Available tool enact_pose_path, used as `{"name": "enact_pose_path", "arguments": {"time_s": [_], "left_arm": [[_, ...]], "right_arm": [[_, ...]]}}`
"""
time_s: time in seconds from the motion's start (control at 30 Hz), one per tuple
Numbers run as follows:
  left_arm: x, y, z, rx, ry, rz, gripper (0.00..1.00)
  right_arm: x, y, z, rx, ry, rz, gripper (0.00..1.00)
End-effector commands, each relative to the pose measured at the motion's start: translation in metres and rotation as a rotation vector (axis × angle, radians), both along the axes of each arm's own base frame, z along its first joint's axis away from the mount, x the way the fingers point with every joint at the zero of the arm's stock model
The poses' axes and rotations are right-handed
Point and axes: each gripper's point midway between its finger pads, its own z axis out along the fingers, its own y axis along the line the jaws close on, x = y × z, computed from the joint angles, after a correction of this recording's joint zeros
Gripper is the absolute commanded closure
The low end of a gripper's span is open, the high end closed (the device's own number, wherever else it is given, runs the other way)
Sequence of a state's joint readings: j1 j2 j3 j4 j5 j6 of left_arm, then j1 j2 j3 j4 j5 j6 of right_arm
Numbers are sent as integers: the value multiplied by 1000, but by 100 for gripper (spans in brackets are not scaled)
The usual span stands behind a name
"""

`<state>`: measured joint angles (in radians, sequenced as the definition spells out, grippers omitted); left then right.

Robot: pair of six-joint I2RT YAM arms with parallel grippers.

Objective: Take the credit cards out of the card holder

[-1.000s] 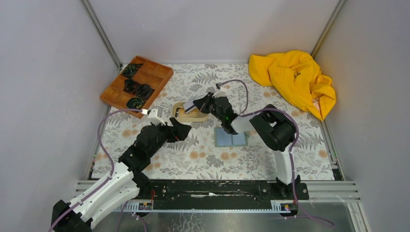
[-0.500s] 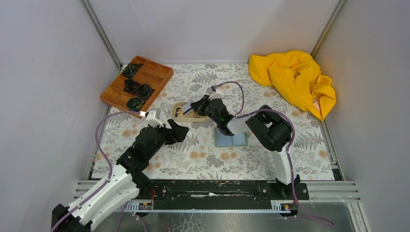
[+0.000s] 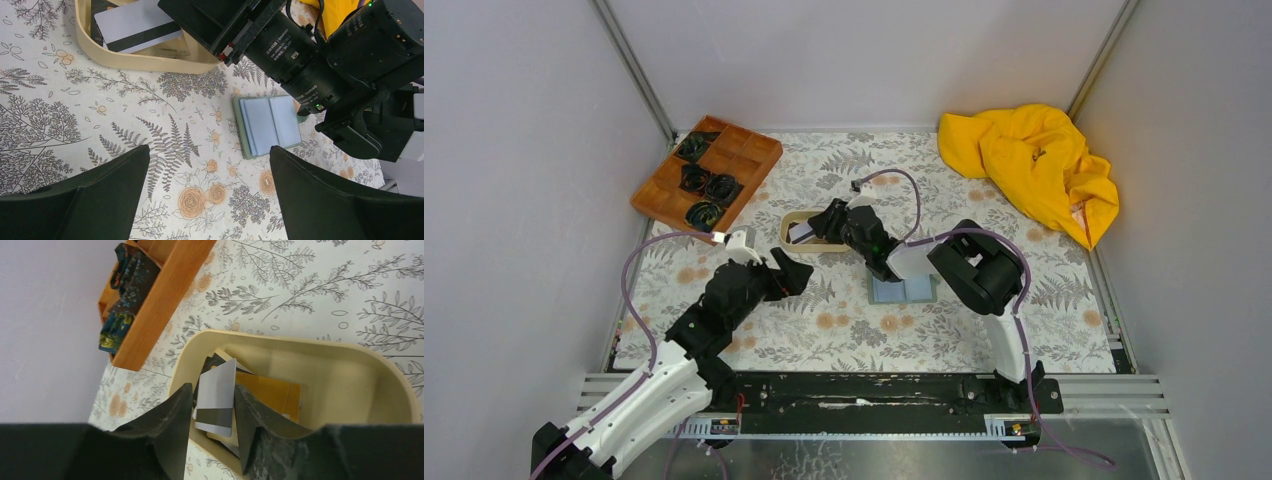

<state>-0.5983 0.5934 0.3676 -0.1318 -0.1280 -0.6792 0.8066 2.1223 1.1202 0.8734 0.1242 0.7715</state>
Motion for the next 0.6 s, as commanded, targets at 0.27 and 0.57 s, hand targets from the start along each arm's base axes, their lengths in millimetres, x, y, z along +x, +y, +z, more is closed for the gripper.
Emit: {"name": "enact_pose_path", "arguments": {"time_s": [0.27, 0.57], "left_arm": [[5, -5, -6, -21, -3, -8, 2], [6, -1, -3, -25, -17, 6, 2]], "right_arm": [[11, -30, 37, -195, -92, -105, 53], [18, -24, 10, -445, 42, -45, 39]]}}
